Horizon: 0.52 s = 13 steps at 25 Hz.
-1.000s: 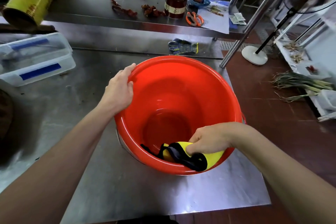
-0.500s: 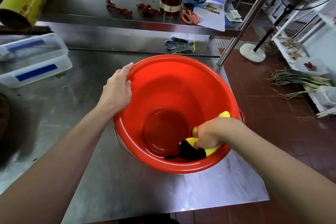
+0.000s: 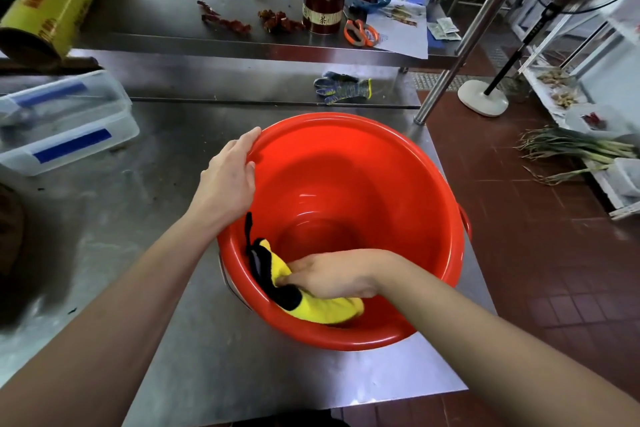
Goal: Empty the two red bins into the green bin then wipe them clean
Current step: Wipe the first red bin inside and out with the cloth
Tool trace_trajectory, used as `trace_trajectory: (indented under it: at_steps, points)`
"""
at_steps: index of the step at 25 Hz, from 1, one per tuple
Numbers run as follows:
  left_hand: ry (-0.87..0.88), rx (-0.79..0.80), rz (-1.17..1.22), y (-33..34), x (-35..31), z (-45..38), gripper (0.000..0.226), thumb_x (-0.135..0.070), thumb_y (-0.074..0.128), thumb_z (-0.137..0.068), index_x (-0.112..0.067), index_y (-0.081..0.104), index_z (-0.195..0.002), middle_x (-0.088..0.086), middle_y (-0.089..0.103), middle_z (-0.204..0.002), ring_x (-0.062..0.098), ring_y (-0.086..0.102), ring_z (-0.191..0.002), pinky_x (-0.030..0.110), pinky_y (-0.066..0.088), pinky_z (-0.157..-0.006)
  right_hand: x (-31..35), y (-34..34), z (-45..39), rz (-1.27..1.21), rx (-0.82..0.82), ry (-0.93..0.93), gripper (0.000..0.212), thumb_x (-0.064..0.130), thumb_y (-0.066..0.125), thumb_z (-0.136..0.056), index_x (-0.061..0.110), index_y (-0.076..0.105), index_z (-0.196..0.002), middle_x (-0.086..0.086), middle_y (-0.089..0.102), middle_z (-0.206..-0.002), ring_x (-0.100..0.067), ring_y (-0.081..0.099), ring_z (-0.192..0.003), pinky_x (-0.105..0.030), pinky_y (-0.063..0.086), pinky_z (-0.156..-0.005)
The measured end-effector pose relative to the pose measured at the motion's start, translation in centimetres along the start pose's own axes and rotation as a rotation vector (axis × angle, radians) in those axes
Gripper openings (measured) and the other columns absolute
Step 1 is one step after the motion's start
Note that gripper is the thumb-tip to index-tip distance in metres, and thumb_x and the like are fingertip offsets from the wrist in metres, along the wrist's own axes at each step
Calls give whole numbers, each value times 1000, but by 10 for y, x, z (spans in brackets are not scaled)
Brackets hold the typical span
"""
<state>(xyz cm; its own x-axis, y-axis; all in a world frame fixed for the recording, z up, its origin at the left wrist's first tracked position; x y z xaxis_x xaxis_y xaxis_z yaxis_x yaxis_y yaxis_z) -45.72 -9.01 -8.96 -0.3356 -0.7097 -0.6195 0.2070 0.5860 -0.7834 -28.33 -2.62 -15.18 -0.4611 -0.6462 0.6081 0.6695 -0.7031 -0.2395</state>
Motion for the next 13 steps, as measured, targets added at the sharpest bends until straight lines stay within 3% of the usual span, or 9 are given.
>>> trace_trajectory:
  at_steps: [2,4,6,9,11,13]
  points:
    - [0,-7,-7,-1,1,3,56,-11,44,-104,-28,34,-156,5,50,-147,34,50,-131,50,40,-104,12,2,-15,-163,-59,-40,33,31,38,-108,15,56,-131,-4,61,-129,-20,55,-119,-34,41,-107]
    - [8,-12,-11,-1,0,3,56,-11,44,-104,-28,33,-156,5,50,-146,34,51,-130,50,41,-103,23,0,-27,-311,-119,-86,46,27,37,-108,21,37,-154,-5,45,-154,-21,40,-142,-38,29,-120]
    - [7,-12,-17,0,0,2,56,-11,43,-104,-29,33,-157,5,50,-146,34,51,-129,50,41,-101,28,0,-33,-391,-138,-104,54,25,37,-108,29,22,-160,-1,31,-163,-20,27,-150,-37,20,-124]
    - [10,-21,-13,-1,2,2,55,-12,43,-105,-29,33,-156,5,51,-145,34,51,-128,50,40,-101,9,1,-26,-271,-114,-82,46,27,41,-105,26,43,-150,-5,52,-149,-23,47,-138,-43,33,-120]
    - [8,-12,-6,-1,5,0,55,-12,44,-104,-29,34,-156,4,51,-144,33,51,-128,49,41,-101,-8,6,-9,-18,-32,-37,41,32,41,-101,15,57,-134,-11,61,-136,-25,57,-123,-43,41,-111]
    - [29,1,-3,1,4,-2,55,-12,44,-104,-31,34,-155,3,51,-144,33,51,-128,51,41,-102,-30,4,10,210,60,56,42,36,40,-102,9,59,-128,-14,61,-130,-23,56,-108,-37,44,-98]
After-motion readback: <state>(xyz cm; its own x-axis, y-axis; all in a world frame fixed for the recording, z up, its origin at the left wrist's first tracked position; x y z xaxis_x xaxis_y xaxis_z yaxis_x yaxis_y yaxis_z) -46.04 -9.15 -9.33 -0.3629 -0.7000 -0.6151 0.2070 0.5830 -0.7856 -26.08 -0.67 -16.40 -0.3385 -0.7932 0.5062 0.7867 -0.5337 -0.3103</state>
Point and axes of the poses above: each hand's wrist, its own z-axis away from the middle knuckle, its own y-axis out of the palm, x = y × z, the point moved 10 cm from there along -z, towards the middle knuckle
